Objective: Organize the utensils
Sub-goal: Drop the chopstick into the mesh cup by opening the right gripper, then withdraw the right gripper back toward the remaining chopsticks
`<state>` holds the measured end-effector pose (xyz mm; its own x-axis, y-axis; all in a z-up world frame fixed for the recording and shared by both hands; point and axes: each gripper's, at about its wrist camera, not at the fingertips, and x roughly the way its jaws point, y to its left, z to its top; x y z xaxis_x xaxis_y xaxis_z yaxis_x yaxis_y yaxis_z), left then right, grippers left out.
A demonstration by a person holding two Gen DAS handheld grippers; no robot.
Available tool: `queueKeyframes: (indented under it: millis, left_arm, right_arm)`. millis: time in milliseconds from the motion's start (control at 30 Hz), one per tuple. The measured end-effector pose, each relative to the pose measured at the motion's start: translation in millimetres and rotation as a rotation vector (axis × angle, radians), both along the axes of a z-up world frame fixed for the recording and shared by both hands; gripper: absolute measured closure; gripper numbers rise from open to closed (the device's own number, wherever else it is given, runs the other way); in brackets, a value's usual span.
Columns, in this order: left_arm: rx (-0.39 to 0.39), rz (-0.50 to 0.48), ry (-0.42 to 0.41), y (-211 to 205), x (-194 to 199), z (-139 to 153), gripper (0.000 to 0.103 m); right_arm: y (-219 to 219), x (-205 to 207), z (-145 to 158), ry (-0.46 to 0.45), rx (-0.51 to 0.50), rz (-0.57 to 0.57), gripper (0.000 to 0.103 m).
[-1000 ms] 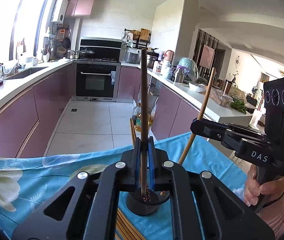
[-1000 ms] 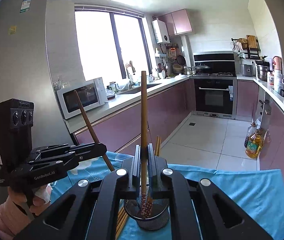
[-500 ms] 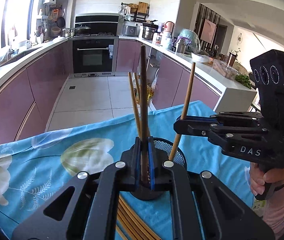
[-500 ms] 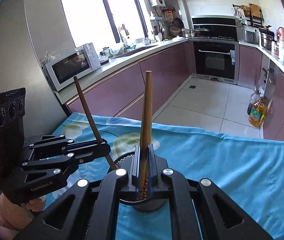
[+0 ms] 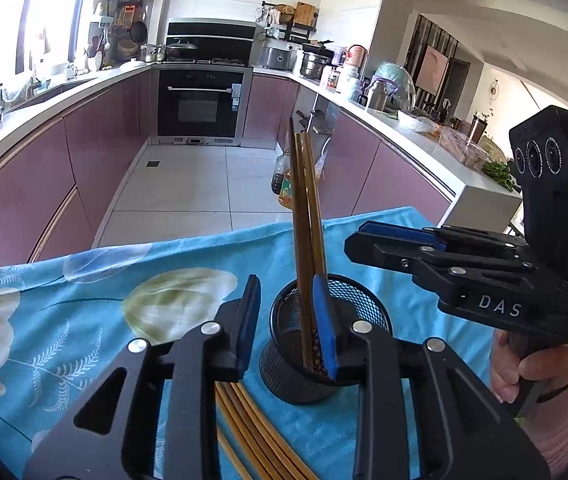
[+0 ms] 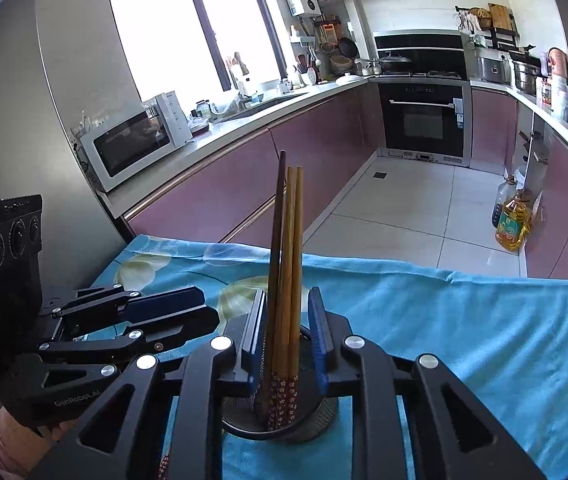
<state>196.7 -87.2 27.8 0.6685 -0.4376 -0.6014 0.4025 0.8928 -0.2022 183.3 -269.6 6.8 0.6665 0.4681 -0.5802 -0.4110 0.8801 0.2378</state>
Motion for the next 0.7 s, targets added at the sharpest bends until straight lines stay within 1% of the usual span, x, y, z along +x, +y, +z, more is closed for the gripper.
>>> queueKeyframes:
  millis: [167, 400, 433, 467, 533, 633, 700]
  left_arm:
    - [-0.026, 0.030, -0.012, 17, -9, -4, 0.074]
    - [-0.024, 0.057, -0.059, 38, -34, -4, 0.065]
    - [-0.020, 0.060, -0.062, 40, -37, -5, 0.064]
    - [-0.016, 0.068, -0.064, 44, -41, -6, 0.063]
    - [-0.010, 0.078, -0.061, 48, -49, -9, 0.060]
    - [-0.002, 0.094, -0.040, 57, -56, -19, 0.060]
    - [-0.001, 0.097, -0.018, 63, -62, -29, 0.060]
  right_arm:
    - [-2, -8, -2, -0.004, 0.014, -0.003, 0.078]
    - [-1, -38, 3, -0.043, 0.031, 0.031, 0.070]
    - [-1, -43, 4, -0.052, 0.032, 0.039, 0.068]
    - [-1, -49, 5, -0.061, 0.033, 0.053, 0.064]
    - [1, -60, 6, -0.070, 0.028, 0.076, 0.060]
    - [6, -76, 1, -0.063, 0.023, 0.120, 0.059]
    - [12, -85, -8, -0.043, 0.008, 0.150, 0.058]
